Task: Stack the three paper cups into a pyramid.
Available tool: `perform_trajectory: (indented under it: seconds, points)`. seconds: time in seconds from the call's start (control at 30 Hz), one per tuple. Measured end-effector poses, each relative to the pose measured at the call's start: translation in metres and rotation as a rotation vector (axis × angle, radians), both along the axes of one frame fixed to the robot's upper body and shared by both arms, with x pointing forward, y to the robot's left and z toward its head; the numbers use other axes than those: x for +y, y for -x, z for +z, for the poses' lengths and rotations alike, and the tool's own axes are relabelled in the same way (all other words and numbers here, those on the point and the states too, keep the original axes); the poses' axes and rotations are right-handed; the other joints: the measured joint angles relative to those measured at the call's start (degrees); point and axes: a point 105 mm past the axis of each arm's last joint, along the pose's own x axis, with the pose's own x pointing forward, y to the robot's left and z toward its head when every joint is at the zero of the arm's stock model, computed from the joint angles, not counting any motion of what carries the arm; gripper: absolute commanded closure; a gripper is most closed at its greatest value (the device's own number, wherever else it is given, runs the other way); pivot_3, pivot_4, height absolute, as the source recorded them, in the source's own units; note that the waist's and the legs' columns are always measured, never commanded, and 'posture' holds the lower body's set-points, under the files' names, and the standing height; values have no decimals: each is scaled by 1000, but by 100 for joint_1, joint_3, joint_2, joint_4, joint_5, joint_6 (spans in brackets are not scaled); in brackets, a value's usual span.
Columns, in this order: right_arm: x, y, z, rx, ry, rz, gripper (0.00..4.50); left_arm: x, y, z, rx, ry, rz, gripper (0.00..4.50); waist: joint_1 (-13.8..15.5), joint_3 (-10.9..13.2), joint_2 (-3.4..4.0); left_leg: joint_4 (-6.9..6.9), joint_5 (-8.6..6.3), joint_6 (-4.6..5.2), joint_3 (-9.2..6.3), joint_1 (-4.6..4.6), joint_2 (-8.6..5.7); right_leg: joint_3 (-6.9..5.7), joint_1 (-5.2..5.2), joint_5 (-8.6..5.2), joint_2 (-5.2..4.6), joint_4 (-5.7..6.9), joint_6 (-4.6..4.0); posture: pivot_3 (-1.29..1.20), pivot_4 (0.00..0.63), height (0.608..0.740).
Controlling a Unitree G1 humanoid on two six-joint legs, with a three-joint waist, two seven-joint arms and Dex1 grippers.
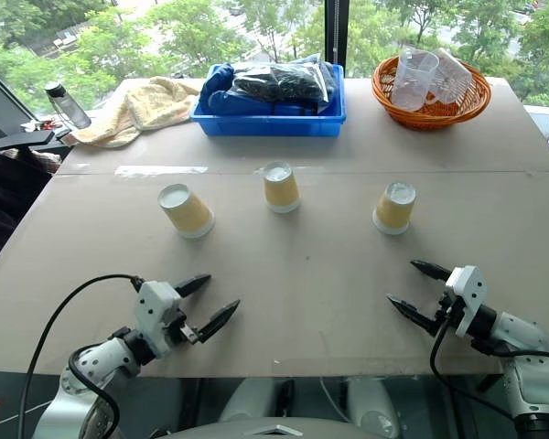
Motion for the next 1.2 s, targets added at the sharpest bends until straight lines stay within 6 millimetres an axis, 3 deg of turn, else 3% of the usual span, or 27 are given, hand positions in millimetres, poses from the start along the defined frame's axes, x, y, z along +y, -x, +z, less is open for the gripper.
perform_trajectory:
  seconds: [0.2, 0.4, 0.53, 0.67, 0.8, 0.9, 1.2]
  points:
    - [7, 5, 4, -13, -21, 47, 33, 12, -14, 12, -71, 13, 80, 0, 9, 4, -3, 0, 0, 0, -4, -3, 0, -6, -2, 0, 1, 2, 0, 0, 150, 740]
    - [35, 11, 52, -102, -161, 197, 33, 57, -54, 54, -253, 84, 357, 0, 12, 14, -14, 3, 0, -1, -6, -9, 0, -8, -4, 1, 0, -1, 1, 0, 150, 740]
    - [46, 11, 74, -124, -217, 259, 33, 75, -69, 73, -331, 105, 445, 0, 15, 22, -30, 3, 1, -2, -9, -10, -1, -12, -4, 1, 0, 0, 1, 0, 150, 740]
    - [53, 9, 88, -140, -248, 289, 33, 73, -77, 73, -326, 85, 424, 0, 15, 24, -33, 3, 2, -3, -10, -12, -2, -13, -6, 1, 0, -1, 1, 0, 150, 740]
    - [57, 8, 93, -136, -259, 296, 33, 59, -88, 68, -304, 81, 356, 0, 37, 27, -37, 4, 3, -4, -12, -15, -2, -16, -9, 1, 0, 1, 1, 0, 150, 740]
    - [59, 8, 97, -143, -257, 301, 33, 51, -100, 77, -328, 98, 329, 0, 41, 27, -40, 6, 3, -5, -15, -17, -2, -18, -9, 1, 0, 2, 2, 0, 150, 740]
    - [59, 7, 97, -143, -264, 281, 33, 59, -119, 69, -294, 120, 403, 0, 17, 29, -44, 7, 5, -9, -13, -17, -3, -17, -11, 1, 1, 2, 2, 0, 150, 740]
